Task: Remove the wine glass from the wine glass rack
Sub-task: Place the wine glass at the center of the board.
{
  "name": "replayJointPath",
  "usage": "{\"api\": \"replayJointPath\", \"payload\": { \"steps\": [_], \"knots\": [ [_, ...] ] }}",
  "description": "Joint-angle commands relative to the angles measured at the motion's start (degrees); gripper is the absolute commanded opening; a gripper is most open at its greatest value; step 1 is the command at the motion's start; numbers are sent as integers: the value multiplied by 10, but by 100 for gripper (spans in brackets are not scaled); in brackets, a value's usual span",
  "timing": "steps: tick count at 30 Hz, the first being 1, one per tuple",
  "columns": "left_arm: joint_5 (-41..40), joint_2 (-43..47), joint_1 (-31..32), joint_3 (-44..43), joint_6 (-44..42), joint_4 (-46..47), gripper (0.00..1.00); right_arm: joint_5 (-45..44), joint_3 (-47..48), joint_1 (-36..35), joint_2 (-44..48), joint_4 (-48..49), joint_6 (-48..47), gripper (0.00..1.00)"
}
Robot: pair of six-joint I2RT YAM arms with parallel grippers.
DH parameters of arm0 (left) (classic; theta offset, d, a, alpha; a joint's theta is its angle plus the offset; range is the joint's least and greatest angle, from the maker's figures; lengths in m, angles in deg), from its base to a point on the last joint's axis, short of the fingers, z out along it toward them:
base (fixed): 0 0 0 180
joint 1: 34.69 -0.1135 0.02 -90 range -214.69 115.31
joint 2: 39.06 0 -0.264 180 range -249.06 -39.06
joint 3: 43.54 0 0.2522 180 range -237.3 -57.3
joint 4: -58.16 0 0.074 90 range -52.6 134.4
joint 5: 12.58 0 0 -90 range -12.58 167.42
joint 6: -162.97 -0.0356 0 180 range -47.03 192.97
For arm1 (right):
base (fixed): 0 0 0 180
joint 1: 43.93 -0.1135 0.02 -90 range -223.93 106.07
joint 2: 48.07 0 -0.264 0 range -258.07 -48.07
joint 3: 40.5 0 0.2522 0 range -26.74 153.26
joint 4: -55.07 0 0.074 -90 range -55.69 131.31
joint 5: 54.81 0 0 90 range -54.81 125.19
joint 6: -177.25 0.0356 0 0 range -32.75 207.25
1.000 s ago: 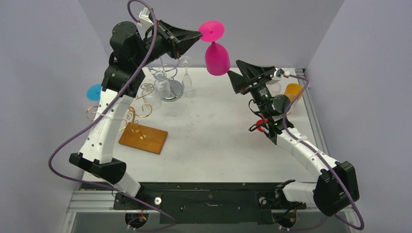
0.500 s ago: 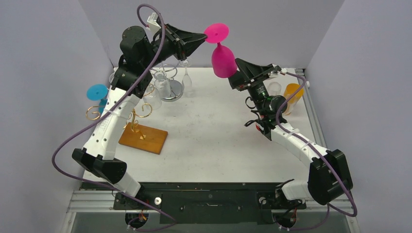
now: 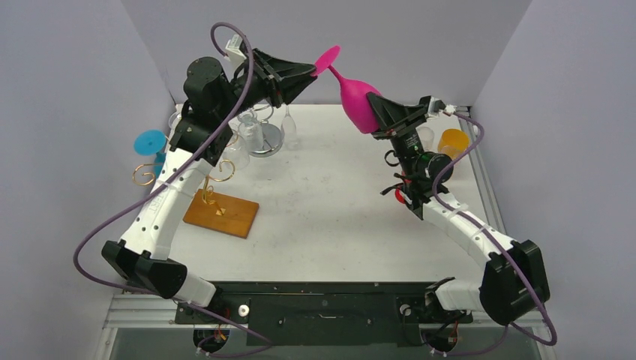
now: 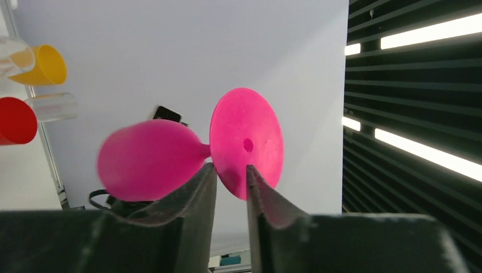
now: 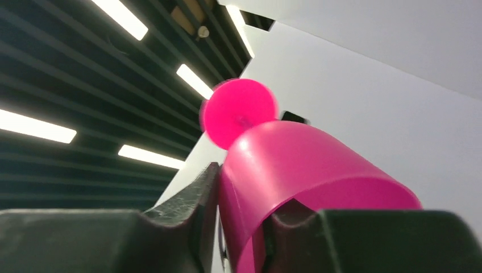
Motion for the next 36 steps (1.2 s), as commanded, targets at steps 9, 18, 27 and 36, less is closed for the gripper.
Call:
{"api": "replayJointPath", "payload": {
  "steps": [9,18,27,36],
  "knots": [
    [-10,106,-5,146,-129,-7,97,11,54,18,147,-277,-179,0],
    [-94,176,-11,186,-355,-163,96,-84,337,42,114,-877,-471,0],
    [-193,193,46,109,-596,-343,96,-217,661,26,-118,-1252,-645,0],
    [-258,258,80,142,-674,-375,96,-288,804,3,-297,-1344,-706,0]
  ]
}}
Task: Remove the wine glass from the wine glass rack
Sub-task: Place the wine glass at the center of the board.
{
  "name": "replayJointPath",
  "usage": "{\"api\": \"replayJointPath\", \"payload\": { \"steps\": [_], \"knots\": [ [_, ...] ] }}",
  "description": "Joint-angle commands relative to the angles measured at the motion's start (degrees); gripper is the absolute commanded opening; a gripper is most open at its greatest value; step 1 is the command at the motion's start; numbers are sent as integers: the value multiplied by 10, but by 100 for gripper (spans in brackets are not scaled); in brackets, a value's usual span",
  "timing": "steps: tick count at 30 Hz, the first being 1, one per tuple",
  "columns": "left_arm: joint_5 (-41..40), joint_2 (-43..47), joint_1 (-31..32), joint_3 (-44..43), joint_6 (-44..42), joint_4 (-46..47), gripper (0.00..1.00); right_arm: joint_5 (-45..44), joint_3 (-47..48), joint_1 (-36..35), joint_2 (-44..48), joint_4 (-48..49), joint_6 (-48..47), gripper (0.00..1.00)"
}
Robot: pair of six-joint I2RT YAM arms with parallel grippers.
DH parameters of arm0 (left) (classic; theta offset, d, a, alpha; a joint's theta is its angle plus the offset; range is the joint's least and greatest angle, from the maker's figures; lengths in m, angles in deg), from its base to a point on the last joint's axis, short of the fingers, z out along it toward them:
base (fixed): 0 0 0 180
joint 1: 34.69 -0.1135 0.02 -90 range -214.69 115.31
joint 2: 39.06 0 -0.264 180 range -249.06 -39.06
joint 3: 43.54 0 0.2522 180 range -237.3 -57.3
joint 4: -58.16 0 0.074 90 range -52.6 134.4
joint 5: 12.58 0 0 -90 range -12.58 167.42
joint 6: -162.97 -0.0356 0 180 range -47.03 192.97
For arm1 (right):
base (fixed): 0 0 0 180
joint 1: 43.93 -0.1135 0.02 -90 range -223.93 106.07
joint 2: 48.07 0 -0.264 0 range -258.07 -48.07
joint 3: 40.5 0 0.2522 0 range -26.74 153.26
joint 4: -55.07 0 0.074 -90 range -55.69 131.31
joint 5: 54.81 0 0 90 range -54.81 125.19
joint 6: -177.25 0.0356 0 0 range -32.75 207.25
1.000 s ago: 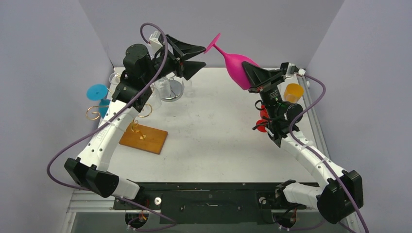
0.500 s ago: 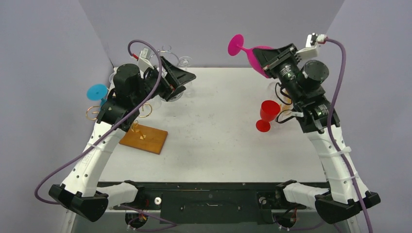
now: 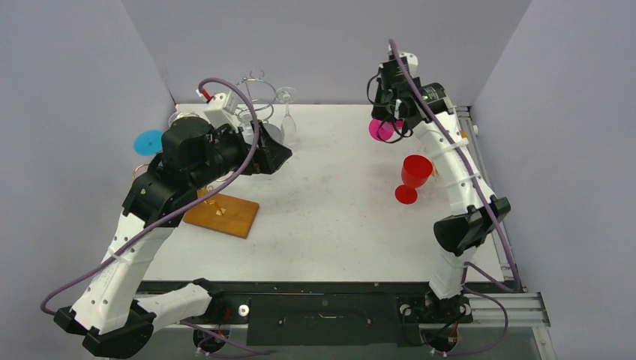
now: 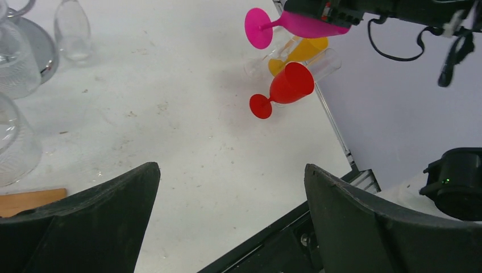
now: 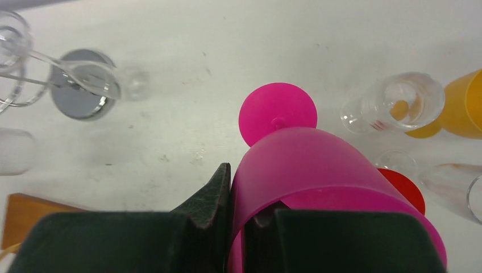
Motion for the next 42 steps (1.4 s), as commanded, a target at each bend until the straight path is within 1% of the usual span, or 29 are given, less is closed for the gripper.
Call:
{"api": "replayJointPath", "payload": {
  "steps": [1,5,11,15,24,35,40,42],
  "knots": [
    [-33,40,4,6,-58,-13,96,-62,55,-11,-43,-70,-48,0],
    [-44,63,5,12,-66,-18,96,-63,54,-10,-101,-66,-60,0],
    [-56,81,4,24,-70,-15,96,-40,63,0,-158,-56,-68,0],
    [-56,84,4,36,-73,-12,96,-24,50,9,-181,-49,-71,0],
    [-56,74,4,35,-78,-4,96,5,3,30,-204,-17,-76,0],
    [-56,72,4,35,-76,-5,96,20,-47,33,-227,25,-73,0],
    [-72,72,4,35,-76,-9,96,23,-58,35,-231,38,-70,0],
    [-74,72,4,35,-76,-11,96,23,-62,36,-232,41,-70,2]
  ]
}}
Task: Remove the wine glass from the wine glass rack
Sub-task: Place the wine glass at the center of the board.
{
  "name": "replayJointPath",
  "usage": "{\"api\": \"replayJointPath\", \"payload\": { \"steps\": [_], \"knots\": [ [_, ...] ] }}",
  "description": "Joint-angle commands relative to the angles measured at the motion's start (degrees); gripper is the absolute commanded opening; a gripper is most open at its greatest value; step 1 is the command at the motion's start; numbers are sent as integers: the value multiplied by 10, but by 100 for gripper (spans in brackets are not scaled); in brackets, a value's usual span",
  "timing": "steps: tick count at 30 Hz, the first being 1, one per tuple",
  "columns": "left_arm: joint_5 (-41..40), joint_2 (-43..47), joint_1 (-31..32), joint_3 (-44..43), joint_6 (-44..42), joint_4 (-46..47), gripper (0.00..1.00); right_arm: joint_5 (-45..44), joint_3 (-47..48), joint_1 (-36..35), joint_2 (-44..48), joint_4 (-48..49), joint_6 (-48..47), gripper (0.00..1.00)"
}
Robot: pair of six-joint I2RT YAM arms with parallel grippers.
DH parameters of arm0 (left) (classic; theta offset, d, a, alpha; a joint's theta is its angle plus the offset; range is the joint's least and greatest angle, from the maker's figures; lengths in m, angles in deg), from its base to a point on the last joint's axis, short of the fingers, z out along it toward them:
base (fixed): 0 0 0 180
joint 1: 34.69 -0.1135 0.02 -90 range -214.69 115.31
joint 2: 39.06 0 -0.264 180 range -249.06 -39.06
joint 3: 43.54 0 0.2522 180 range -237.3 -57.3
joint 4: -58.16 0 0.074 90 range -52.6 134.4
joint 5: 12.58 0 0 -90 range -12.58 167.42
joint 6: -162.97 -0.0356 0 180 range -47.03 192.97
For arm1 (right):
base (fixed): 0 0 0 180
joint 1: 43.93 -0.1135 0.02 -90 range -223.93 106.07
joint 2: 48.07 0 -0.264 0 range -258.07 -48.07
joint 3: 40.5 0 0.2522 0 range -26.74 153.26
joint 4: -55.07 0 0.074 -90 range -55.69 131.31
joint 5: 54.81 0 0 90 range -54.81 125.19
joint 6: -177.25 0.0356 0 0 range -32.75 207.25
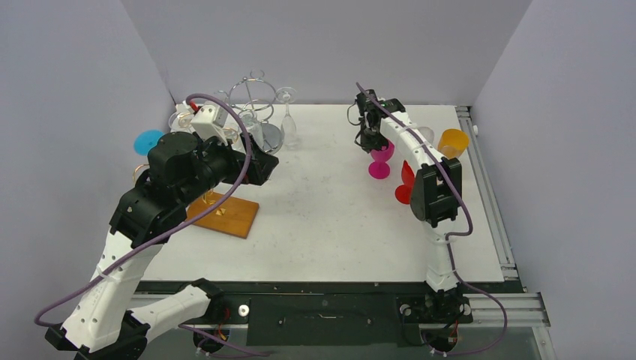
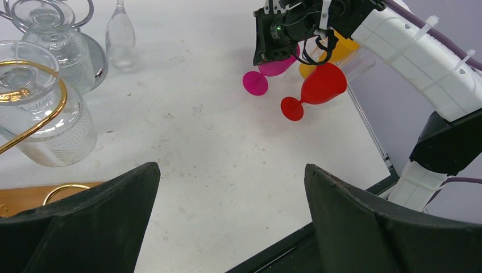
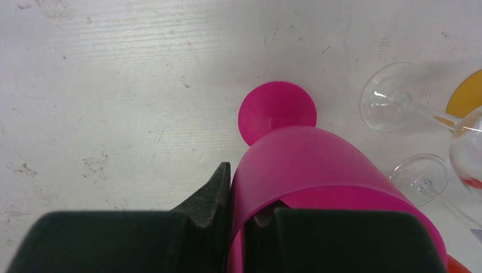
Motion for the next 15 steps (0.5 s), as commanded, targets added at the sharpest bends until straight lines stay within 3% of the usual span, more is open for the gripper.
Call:
{"api": "replayJointPath", "payload": {
  "steps": [1,9,15],
  "knots": [
    [-18,1,1,-3,-6,8,96,0,-8,4,3,28,0,3],
    [-27,-1,1,-3,0,4,96,-10,-16,3,24,29,5,29],
    [-30,-5,1,-14,4,3,96,-21,5,3,45,11,8,39]
  ]
}}
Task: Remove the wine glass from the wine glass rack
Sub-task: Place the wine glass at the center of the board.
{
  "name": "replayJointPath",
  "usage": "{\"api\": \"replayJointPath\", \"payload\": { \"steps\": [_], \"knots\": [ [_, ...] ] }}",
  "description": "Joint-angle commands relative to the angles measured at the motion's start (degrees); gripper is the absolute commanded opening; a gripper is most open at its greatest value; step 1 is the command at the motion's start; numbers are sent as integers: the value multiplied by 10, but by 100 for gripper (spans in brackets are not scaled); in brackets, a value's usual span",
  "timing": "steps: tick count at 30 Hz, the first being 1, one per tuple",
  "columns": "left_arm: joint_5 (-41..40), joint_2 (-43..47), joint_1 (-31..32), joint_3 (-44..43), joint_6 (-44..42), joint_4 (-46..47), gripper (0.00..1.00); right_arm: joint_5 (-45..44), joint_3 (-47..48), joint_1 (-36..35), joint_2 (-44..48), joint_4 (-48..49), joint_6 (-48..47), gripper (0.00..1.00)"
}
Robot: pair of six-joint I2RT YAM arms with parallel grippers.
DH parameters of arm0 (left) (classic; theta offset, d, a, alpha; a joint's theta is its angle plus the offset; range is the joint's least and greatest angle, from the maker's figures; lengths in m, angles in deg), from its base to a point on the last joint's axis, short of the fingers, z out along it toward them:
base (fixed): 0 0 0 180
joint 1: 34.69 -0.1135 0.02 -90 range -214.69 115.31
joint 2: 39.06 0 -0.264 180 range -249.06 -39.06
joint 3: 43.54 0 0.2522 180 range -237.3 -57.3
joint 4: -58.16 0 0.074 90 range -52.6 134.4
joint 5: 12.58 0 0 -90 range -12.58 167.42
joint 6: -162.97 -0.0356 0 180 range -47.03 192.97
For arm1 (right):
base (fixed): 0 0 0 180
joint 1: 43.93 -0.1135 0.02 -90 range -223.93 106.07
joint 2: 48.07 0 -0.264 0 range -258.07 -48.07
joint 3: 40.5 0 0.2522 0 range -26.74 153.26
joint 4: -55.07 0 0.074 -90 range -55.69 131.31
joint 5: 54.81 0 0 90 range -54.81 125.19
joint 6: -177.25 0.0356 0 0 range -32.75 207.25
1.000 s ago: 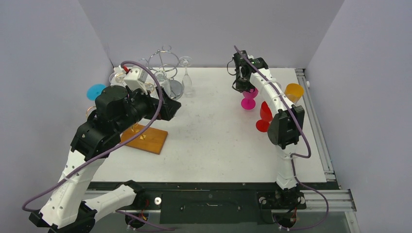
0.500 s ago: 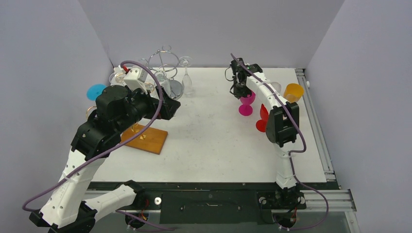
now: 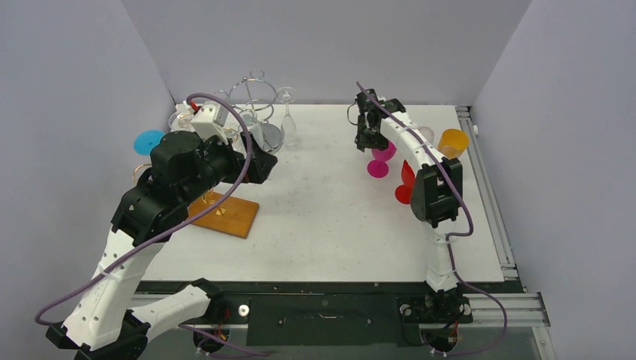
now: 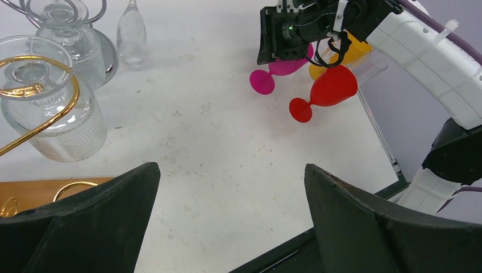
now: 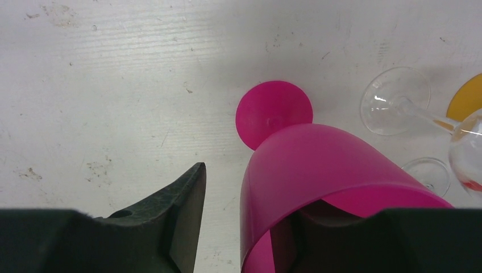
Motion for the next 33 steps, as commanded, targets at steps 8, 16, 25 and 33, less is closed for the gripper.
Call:
{"api": "replayJointPath", "payload": {
  "steps": [8,16,25,33],
  "knots": [
    [-20,-12,1,-34,4,-5,96,-35,33,4,80,-27,8,49],
    [-42,-13,1,-50,8,-18,96,-40,57,4,114,-47,10,53],
    [-122,-27,0,-113,11,-72,96,-46,57,4,188,-60,5,59],
    [-242,-42,-13,-185,10,-143,96,-14,17,5,277,-35,12,73]
  ]
}}
